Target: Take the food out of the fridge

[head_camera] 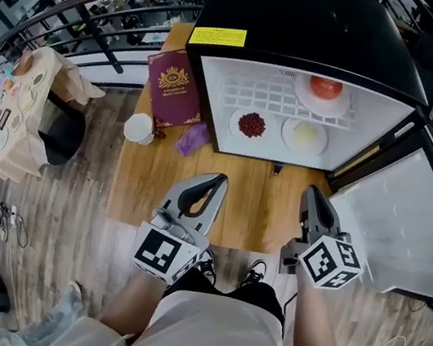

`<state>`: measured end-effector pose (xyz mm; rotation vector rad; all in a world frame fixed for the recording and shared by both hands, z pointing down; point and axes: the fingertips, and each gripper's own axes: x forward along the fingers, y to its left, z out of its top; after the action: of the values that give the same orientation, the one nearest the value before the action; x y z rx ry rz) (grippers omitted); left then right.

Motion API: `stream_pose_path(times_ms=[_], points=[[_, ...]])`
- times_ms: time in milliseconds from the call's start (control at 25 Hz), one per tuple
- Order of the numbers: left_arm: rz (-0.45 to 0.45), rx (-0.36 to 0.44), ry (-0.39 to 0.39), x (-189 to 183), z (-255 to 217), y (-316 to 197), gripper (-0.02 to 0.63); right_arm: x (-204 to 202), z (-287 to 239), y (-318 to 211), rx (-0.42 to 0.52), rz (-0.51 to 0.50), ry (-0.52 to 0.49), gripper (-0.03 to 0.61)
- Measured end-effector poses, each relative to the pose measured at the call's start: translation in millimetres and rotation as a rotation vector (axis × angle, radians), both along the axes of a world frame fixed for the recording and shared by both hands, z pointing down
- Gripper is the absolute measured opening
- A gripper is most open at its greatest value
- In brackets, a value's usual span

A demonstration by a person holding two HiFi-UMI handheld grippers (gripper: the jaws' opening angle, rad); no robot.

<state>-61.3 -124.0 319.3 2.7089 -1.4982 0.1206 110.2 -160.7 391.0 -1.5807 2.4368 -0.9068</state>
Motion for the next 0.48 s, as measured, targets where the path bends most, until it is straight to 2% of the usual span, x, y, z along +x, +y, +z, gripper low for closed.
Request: stream_pose_path(times_ms=[200,280,320,480], points=[[0.013,-0.028,0.032,-10,7,-8,0.009,-10,37,-20,-0.105,0.067,-0.065,0.026],[0.018,-0.033,0.030,-11,13,-11,0.008,-13,53,-27,-0.138,0.080,-0.100,0.064],[0.019,-0.037,0.028,-11,17,-13,0.009,-13,62,-32,-0.157,0.093,-0.130,0.084],[0.026,-0.049,0.012,-10,29,-17,0.009,-3,94,-55,-0.232,0.214,-0.275,0.098]])
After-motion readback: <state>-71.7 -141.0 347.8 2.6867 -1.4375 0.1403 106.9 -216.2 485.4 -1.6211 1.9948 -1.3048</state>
